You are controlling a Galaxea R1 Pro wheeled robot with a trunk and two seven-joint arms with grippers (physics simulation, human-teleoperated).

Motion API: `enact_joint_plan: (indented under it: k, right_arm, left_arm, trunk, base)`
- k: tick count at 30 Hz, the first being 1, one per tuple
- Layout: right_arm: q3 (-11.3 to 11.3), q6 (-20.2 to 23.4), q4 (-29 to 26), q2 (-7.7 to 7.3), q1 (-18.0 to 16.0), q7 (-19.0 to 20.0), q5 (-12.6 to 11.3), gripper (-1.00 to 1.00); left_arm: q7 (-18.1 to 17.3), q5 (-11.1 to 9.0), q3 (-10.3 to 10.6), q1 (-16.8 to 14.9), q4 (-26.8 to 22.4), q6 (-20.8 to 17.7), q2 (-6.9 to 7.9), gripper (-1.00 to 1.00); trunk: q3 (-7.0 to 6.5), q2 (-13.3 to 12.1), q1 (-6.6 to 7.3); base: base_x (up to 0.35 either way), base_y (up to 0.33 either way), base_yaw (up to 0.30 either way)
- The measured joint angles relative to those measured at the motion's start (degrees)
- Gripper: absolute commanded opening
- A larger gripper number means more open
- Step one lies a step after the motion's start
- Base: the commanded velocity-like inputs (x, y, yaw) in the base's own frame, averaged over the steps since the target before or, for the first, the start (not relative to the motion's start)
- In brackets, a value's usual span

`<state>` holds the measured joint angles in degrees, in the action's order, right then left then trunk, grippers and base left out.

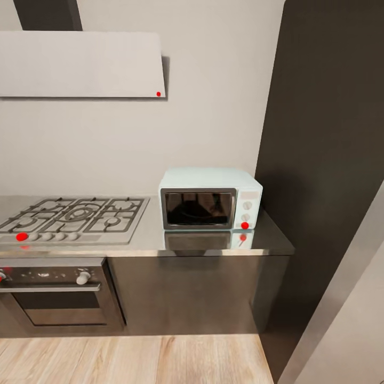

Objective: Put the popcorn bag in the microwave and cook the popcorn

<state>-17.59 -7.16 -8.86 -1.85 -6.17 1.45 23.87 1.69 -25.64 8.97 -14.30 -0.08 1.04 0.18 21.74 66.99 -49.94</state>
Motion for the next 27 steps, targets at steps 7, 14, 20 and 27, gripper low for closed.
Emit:
enact_joint_plan:
  k: [7, 14, 20, 27]
  right_arm:
    - [0.17, 26.85, -39.65, 8.31, 0.05, 14.16, -0.37, 1.00]
    - [3.71, 42.81, -54.28, 9.93, -3.40, 15.74, -1.14, 1.00]
    - [3.81, 58.37, -69.76, 10.02, -14.74, 16.26, -3.50, 1.00]
    - [3.52, 67.00, -73.86, 9.49, -27.81, 16.30, -4.89, 1.00]
  left_arm:
    - [-0.02, 0.15, 0.03, 0.00, 0.00, 0.00, 0.00, 1.00]
    - [-0.07, 0.39, 0.03, 0.00, 0.00, 0.00, 0.00, 1.00]
    - [-0.07, 0.38, 0.04, 0.00, 0.00, 0.00, 0.00, 1.00]
    - [-0.06, 0.35, 0.03, 0.00, 0.00, 0.00, 0.00, 1.00]
  trunk:
    - [0.00, 0.00, 0.00]
    - [0.00, -0.01, 0.00]
    - [-0.01, -0.01, 0.00]
    - [0.00, -0.01, 0.00]
  base:
    - [0.000, 0.000, 0.000]
    - [0.000, 0.000, 0.000]
    - [0.000, 0.000, 0.000]
    - [0.000, 0.000, 0.000]
